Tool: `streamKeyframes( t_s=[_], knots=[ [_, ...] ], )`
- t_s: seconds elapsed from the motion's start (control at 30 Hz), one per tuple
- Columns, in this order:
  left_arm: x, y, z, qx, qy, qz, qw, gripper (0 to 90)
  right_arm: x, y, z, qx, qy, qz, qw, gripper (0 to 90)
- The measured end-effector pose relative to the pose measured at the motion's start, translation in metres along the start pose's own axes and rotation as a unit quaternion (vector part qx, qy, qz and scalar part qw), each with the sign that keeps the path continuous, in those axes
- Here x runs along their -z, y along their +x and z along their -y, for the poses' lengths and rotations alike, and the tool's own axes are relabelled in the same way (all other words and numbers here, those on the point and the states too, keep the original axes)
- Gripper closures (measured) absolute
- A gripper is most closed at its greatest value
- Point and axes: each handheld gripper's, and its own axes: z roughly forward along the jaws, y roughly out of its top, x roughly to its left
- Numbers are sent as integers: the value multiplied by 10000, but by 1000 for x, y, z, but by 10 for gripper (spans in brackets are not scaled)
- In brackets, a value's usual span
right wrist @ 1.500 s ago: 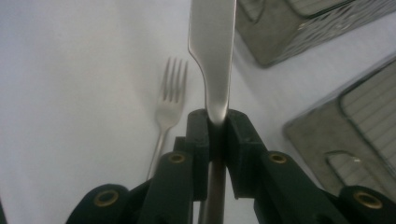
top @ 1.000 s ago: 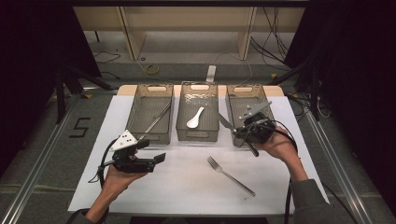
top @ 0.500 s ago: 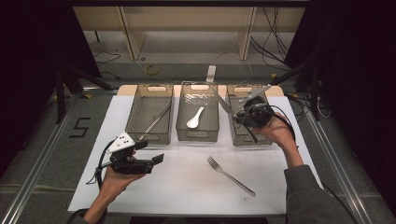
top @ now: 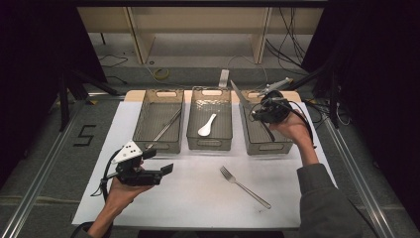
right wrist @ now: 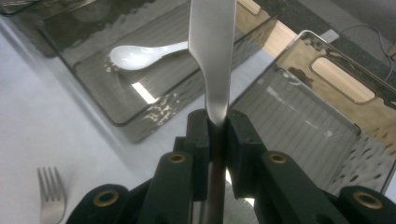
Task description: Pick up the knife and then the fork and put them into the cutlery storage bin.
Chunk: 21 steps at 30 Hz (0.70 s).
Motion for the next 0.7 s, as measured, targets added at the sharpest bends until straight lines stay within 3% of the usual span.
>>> streamKeyframes(
  t_s=[0.7],
  knots=[
    [2, 2, 1, 49, -32, -8, 10000, 145, -30, -34, 9, -615, 243, 232, 9975, 809]
  ],
)
